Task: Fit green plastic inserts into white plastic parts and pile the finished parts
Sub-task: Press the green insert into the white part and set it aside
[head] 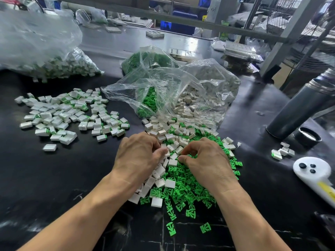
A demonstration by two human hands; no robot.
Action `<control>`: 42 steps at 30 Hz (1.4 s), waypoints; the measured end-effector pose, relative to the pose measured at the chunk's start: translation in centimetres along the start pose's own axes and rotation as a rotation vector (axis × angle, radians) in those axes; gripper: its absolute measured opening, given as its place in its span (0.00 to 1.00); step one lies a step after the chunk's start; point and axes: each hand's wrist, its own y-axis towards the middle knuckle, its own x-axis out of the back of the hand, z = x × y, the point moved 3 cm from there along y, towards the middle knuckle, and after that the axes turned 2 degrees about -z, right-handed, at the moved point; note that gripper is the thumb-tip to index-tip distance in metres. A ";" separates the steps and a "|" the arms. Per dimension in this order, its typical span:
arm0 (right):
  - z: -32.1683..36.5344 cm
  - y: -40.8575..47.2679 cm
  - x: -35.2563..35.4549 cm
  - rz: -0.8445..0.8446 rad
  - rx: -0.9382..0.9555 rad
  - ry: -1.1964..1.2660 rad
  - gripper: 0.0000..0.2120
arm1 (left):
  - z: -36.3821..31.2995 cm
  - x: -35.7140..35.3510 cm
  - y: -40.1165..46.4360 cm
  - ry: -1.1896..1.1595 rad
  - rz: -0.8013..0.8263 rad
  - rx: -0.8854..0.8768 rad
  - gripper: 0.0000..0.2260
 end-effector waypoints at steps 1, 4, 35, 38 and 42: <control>0.1 -0.1 0.0 0.012 0.011 -0.012 0.06 | 0.1 -0.1 0.1 -0.002 0.000 0.002 0.15; 0.3 -0.1 -0.1 0.042 0.026 -0.035 0.06 | 0.3 -0.2 0.1 -0.037 0.012 0.015 0.15; 0.4 -0.7 -0.5 -0.168 0.089 0.597 0.04 | -1.0 0.7 -0.5 -0.438 0.000 -0.170 0.12; 0.4 -0.4 -0.7 -0.141 0.073 0.777 0.04 | -1.4 1.1 -0.8 -0.494 -0.026 -0.201 0.14; 0.6 -0.2 -0.6 -0.091 0.015 1.032 0.04 | -1.7 1.4 -0.9 -0.575 -0.008 -0.203 0.16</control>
